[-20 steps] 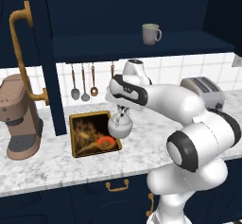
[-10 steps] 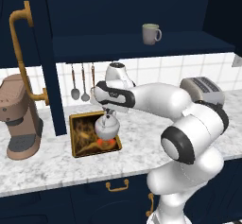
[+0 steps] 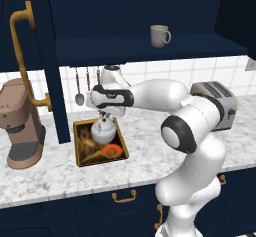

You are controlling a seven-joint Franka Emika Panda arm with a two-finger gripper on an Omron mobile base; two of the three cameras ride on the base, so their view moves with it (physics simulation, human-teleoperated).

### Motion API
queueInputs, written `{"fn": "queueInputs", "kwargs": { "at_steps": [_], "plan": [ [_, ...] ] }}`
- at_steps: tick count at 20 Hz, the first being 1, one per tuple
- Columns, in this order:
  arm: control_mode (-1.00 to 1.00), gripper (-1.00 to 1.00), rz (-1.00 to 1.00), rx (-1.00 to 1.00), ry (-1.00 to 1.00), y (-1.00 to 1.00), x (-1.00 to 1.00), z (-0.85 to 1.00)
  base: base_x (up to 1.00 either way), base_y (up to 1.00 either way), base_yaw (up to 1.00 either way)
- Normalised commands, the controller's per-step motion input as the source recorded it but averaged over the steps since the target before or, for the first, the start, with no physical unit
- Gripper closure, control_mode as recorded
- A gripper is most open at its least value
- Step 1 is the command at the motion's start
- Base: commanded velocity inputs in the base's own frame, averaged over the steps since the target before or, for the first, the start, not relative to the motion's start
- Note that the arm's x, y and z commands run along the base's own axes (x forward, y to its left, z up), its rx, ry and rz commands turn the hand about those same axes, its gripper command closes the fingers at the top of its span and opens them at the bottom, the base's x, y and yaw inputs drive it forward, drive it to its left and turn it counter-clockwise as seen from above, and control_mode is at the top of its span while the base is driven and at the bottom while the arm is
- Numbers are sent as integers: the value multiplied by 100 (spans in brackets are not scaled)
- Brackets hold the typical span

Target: Pick the kettle from the counter and place it on the tray. Then pick the mug from the cabinet and place it on the tray. Then close the cabinet doors.

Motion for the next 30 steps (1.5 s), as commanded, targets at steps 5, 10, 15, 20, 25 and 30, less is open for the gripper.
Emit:
{"fn": "queueInputs", "kwargs": {
  "at_steps": [5,10,15,20,25,30],
  "plan": [
    [-100,100,-3,0,0,28,43,-10,0,0,0],
    [-100,100,0,0,0,0,3,0,0,0,0],
    [-100,-100,0,0,0,0,0,0,0,0,0],
    [-100,-100,0,0,0,0,0,-20,0,0,0],
    [-100,-100,0,0,-7,0,-9,-10,0,0,0],
    [-100,-100,0,0,-25,0,-57,0,0,0,0]
  ]
}}
